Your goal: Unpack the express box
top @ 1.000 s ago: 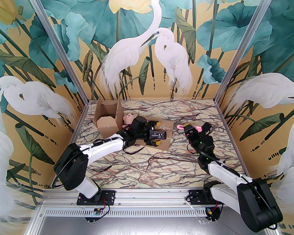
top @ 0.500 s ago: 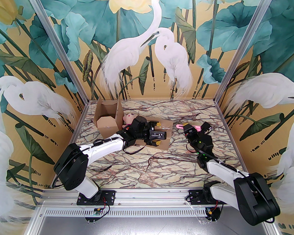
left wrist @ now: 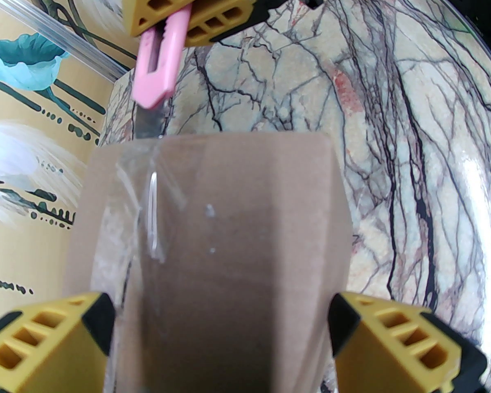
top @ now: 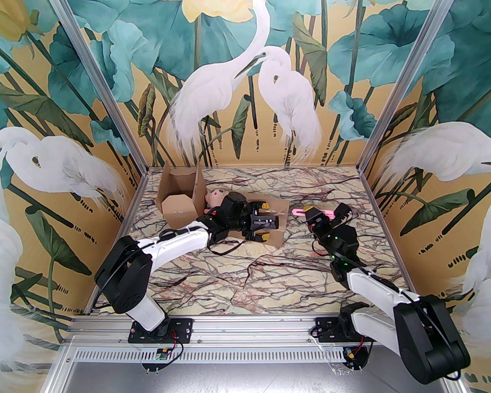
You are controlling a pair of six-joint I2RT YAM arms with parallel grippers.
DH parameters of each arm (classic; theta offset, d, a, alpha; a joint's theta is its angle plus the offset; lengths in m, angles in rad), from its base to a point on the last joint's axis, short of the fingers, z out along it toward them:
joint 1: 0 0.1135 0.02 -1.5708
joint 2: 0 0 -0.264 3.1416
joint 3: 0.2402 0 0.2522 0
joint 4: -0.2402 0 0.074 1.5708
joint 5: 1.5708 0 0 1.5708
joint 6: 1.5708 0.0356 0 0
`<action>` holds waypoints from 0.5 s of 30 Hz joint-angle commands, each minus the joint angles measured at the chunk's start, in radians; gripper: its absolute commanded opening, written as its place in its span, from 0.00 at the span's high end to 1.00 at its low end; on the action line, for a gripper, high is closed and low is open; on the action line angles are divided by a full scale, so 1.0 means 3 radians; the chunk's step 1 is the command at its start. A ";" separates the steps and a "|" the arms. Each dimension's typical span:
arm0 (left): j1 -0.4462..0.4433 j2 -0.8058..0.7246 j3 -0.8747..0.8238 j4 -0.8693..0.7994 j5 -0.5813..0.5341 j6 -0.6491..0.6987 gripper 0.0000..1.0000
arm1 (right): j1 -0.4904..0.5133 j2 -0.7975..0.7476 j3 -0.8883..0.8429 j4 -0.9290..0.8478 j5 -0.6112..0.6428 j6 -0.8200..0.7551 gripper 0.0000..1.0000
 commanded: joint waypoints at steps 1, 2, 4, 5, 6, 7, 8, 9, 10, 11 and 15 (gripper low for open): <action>0.0088 0.0072 0.0167 0.0210 0.0043 -0.0232 0.08 | 0.0034 -0.0157 -0.0079 -0.0185 -0.0402 0.0012 1.00; 0.0101 0.0070 0.0168 0.0215 0.0062 -0.0275 0.09 | 0.0033 -0.0198 -0.0087 -0.0261 -0.0429 0.0004 1.00; 0.0116 0.0079 0.0191 0.0195 0.0071 -0.0334 0.09 | 0.0037 -0.0257 -0.0107 -0.0373 -0.0464 0.0000 1.00; 0.0117 0.0081 0.0199 0.0185 0.0076 -0.0352 0.08 | 0.0037 -0.0275 -0.0123 -0.0397 -0.0472 0.0006 1.00; 0.0120 0.0090 0.0211 0.0172 0.0076 -0.0383 0.08 | 0.0037 -0.0293 -0.0131 -0.0440 -0.0476 0.0013 1.00; 0.0117 0.0098 0.0222 0.0169 0.0081 -0.0414 0.08 | 0.0037 -0.0306 -0.0139 -0.0456 -0.0482 0.0015 1.00; 0.0117 0.0111 0.0241 0.0158 0.0089 -0.0442 0.08 | 0.0037 -0.0312 -0.0143 -0.0463 -0.0495 0.0024 1.00; 0.0120 0.0132 0.0263 0.0136 0.0106 -0.0459 0.08 | 0.0035 -0.0309 -0.0144 -0.0466 -0.0506 0.0041 1.00; 0.0117 0.0146 0.0283 0.0124 0.0125 -0.0490 0.08 | 0.0037 -0.0302 -0.0139 -0.0460 -0.0511 0.0046 1.00; 0.0116 0.0167 0.0310 0.0120 0.0137 -0.0531 0.08 | 0.0037 -0.0294 -0.0142 -0.0453 -0.0517 0.0060 1.00; 0.0103 0.0232 0.0399 0.0103 0.0141 -0.0672 0.08 | 0.0048 -0.0266 -0.0139 -0.0448 -0.0495 0.0146 1.00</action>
